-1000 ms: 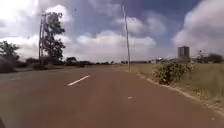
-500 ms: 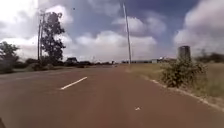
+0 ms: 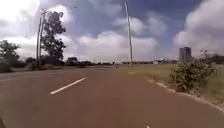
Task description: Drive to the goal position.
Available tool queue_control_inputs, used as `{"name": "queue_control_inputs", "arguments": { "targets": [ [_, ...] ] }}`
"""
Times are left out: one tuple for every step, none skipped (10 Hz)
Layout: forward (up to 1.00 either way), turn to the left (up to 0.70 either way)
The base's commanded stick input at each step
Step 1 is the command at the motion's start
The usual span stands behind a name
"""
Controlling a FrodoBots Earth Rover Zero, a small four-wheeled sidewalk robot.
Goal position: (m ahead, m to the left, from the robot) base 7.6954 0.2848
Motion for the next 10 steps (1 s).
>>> {"name": "queue_control_inputs", "arguments": {
  "targets": [
    [1.00, 0.00],
    [1.00, 0.00],
    [1.00, 0.00],
    [1.00, 0.00],
    [1.00, 0.00],
    [1.00, 0.00],
    [1.00, 0.00],
    [1.00, 0.00],
    [1.00, 0.00],
    [1.00, 0.00]
  ]
}}
